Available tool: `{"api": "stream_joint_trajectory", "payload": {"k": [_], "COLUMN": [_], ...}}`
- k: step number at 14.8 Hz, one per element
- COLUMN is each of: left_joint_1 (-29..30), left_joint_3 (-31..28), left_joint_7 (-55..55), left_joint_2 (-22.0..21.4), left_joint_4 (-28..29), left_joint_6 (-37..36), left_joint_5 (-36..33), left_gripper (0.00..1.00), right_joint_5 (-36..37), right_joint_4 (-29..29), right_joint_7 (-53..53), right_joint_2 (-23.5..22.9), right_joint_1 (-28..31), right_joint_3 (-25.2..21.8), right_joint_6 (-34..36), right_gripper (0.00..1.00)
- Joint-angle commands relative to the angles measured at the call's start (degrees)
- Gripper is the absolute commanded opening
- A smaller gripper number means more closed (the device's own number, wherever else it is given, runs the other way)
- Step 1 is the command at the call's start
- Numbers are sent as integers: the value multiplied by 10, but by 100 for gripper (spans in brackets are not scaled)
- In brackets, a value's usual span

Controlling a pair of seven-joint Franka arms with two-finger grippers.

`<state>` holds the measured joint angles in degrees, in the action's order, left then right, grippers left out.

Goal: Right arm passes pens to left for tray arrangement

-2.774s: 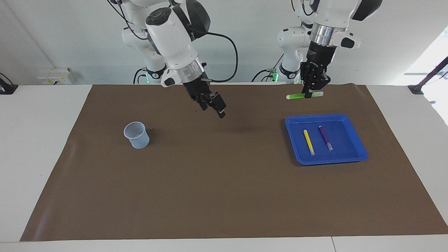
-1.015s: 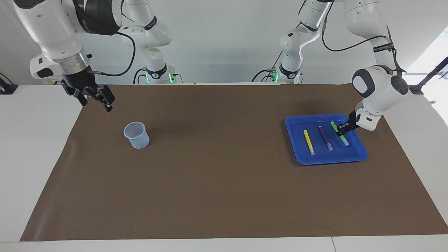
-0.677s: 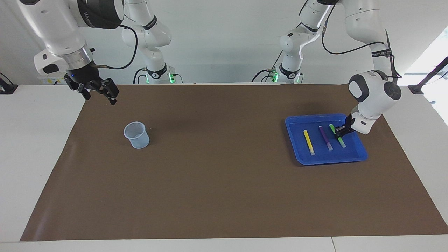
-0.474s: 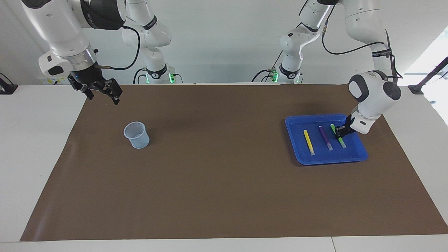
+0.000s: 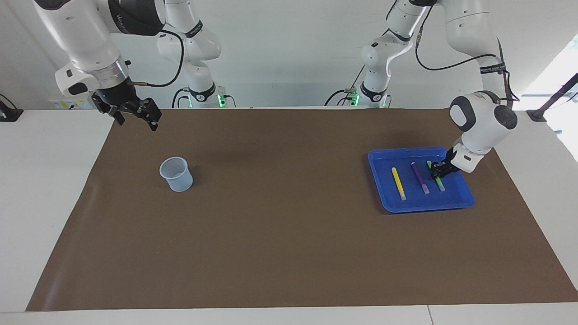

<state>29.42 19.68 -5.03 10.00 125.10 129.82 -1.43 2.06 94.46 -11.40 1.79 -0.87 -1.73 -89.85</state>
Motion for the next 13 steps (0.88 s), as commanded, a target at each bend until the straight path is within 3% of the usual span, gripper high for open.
{"api": "stream_joint_trajectory", "payload": {"k": [1,8,13], "left_joint_1": [-2,-19,-73], "left_joint_3": [-3,0,0], "left_joint_7": [-2,12,82], "left_joint_2": [1,-23,-48], "left_joint_4": [-11,-116,-177], "left_joint_6": [-14,-155,-240], "left_joint_5": [-12,-11,-11], "left_gripper": [100,100,100], "right_joint_5": [-2,-7,-12], "right_joint_4": [19,19,9], "right_joint_7": [14,9,16], "right_joint_2": [15,15,9], "right_joint_1": [5,4,4], "right_joint_3": [4,4,5], "right_joint_6": [-2,-11,-10], "right_gripper": [100,100,100]}}
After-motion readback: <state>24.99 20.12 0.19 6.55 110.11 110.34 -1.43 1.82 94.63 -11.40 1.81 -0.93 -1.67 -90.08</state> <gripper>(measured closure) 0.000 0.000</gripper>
